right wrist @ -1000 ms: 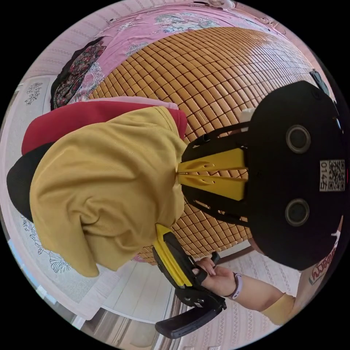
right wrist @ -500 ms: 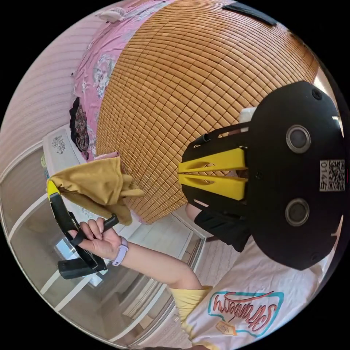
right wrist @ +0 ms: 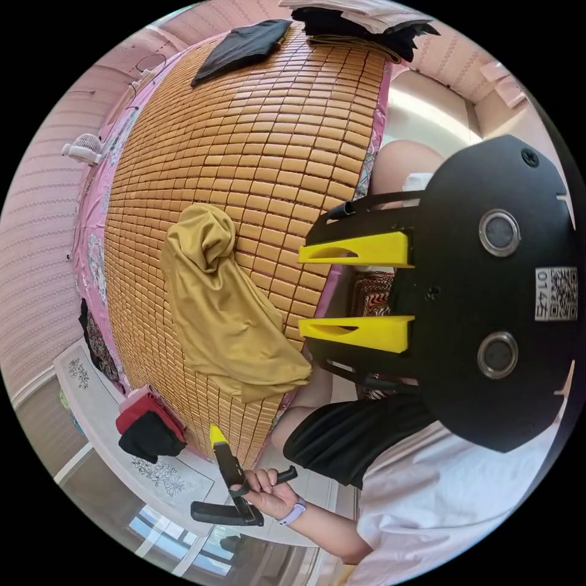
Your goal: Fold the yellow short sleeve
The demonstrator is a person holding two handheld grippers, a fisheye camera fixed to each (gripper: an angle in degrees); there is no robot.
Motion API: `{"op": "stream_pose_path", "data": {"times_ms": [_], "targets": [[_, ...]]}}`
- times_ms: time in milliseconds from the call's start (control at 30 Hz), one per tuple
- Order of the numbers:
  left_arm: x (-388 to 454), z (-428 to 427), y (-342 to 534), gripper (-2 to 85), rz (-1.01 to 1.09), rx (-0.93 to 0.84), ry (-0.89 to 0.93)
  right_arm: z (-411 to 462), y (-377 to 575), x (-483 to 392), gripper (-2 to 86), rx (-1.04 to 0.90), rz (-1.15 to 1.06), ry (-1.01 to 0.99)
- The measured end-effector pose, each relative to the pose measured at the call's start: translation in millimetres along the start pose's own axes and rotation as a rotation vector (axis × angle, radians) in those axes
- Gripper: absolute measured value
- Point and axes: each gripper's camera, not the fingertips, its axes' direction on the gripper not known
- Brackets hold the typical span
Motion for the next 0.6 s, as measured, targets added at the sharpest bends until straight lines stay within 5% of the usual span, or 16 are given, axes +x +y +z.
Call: {"op": "stream_pose_path", "data": {"times_ms": [367,600], "targets": [[-22,40,-43,7.6,-0.095,-0.063,-0.110,26,-78,-11,13.4,-0.044,-0.171,-0.064],[-53,111,-119,7.4,-0.248,-0.236,-0.126,19,-100,64,13.5,0.024,0.045,0.127]]}}
